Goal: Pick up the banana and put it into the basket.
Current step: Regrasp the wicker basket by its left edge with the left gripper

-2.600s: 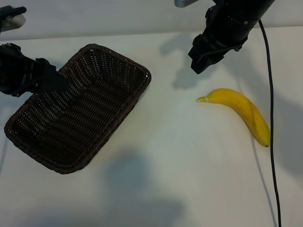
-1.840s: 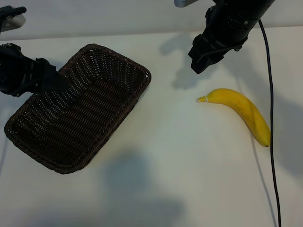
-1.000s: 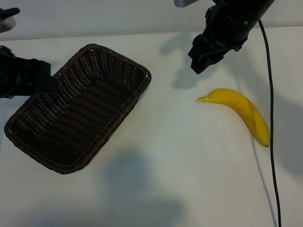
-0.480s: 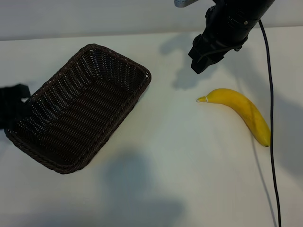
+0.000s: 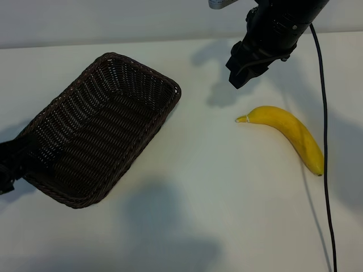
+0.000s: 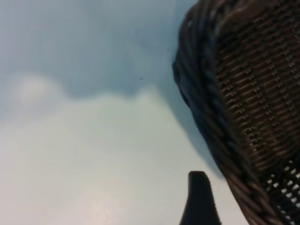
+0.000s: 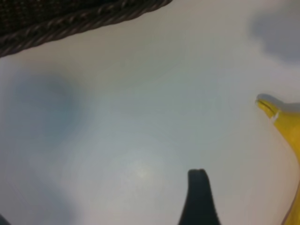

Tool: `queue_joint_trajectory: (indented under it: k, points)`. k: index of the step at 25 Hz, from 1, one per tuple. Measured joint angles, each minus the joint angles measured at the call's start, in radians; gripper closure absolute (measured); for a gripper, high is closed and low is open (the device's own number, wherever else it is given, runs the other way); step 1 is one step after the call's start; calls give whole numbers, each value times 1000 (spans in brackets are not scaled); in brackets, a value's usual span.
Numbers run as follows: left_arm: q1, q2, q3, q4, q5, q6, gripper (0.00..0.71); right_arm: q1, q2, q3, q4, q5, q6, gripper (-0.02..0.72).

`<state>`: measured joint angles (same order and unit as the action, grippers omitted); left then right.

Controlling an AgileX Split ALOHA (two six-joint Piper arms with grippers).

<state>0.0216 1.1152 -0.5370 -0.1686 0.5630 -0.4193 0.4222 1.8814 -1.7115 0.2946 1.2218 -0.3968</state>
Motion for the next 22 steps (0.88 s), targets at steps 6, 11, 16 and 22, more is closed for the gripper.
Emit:
queue_joint_trajectory:
  k: [6, 11, 16, 22]
  points:
    - [0, 2, 44, 30, -134, -72, 172, 0, 0, 0, 0, 0, -1, 177]
    - [0, 57, 55, 30, -185, -97, 172, 0, 0, 0, -1, 0, -1, 177]
    - [0, 135, 55, 10, -251, -107, 172, 0, 0, 0, 0, 0, -3, 177]
    - [0, 231, 55, -49, -340, -108, 172, 0, 0, 0, 0, 0, -3, 177]
